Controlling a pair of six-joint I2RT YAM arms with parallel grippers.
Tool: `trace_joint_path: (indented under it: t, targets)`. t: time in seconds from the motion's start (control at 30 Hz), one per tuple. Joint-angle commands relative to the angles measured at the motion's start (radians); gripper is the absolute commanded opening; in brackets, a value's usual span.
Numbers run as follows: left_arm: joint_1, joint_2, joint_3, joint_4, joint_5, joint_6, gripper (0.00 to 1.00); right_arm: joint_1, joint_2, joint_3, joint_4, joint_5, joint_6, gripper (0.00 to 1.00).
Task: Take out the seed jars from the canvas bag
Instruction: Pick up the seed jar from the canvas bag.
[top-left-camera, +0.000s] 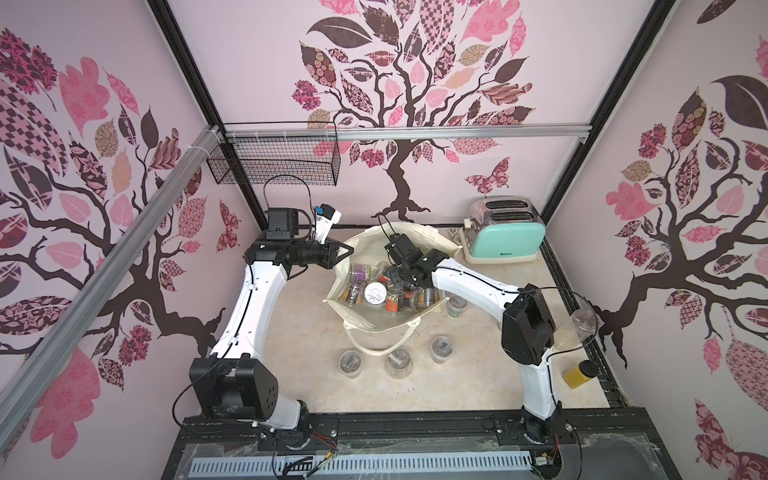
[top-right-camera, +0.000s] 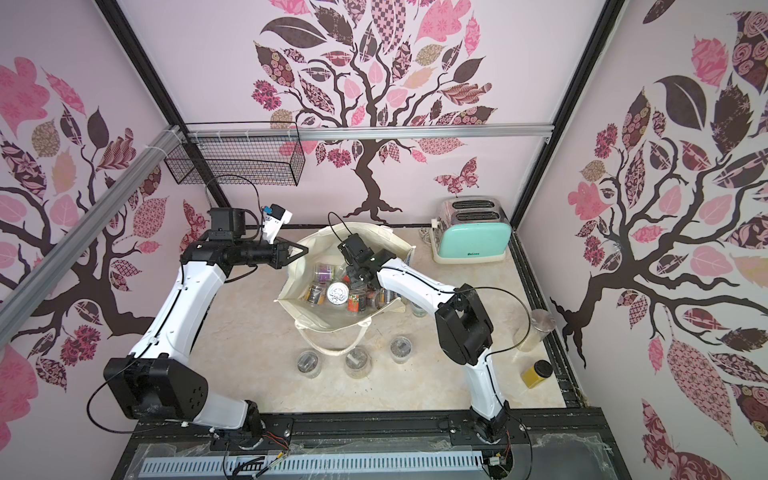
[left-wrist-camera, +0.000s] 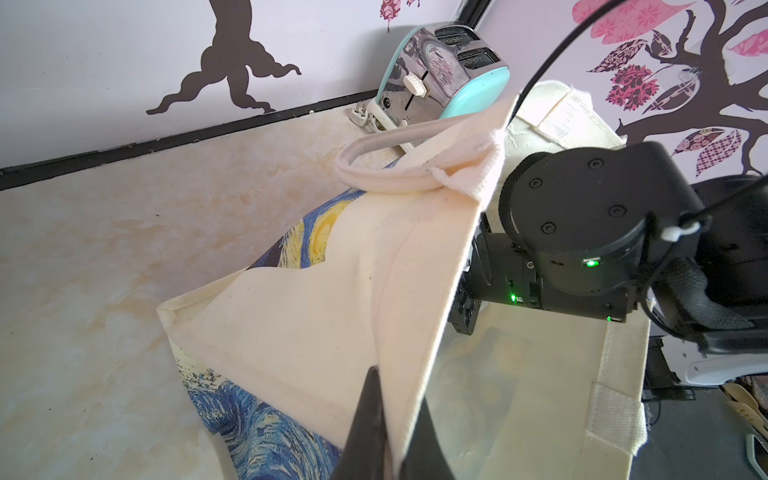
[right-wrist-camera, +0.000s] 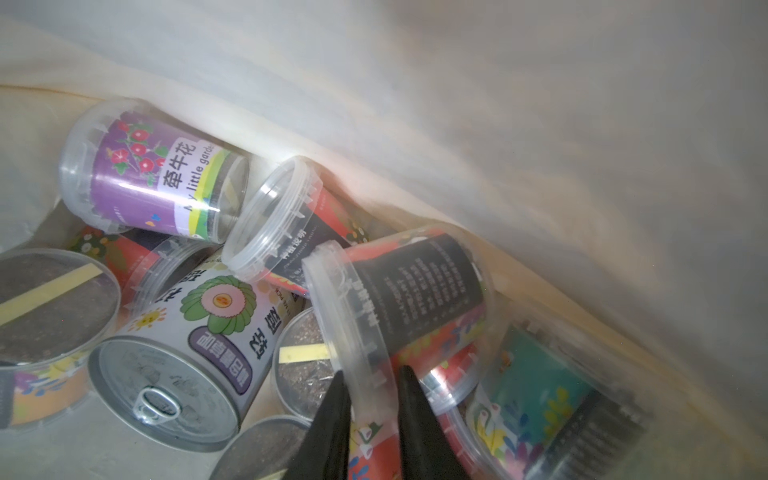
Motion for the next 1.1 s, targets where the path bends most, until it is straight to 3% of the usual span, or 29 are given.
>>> trace_joint_path:
  t: [0.0,0.4,1.07]
  targets:
    - [0.005,0.004,0.019,-0.036,0.036,-0.005,0.0,-0.011,-0.02,-0.019,0.031,-0.015,0.037,0.2]
    - [0.006,0.007,0.031,-0.041,0.021,-0.007,0.0,-0.01,-0.079,-0.066,0.079,-0.034,0.078,0.19]
    - [0.007,0.076,0.104,-0.069,-0.025,0.008,0.0,-0.011,-0.298,-0.163,0.18,-0.178,0.138,0.18]
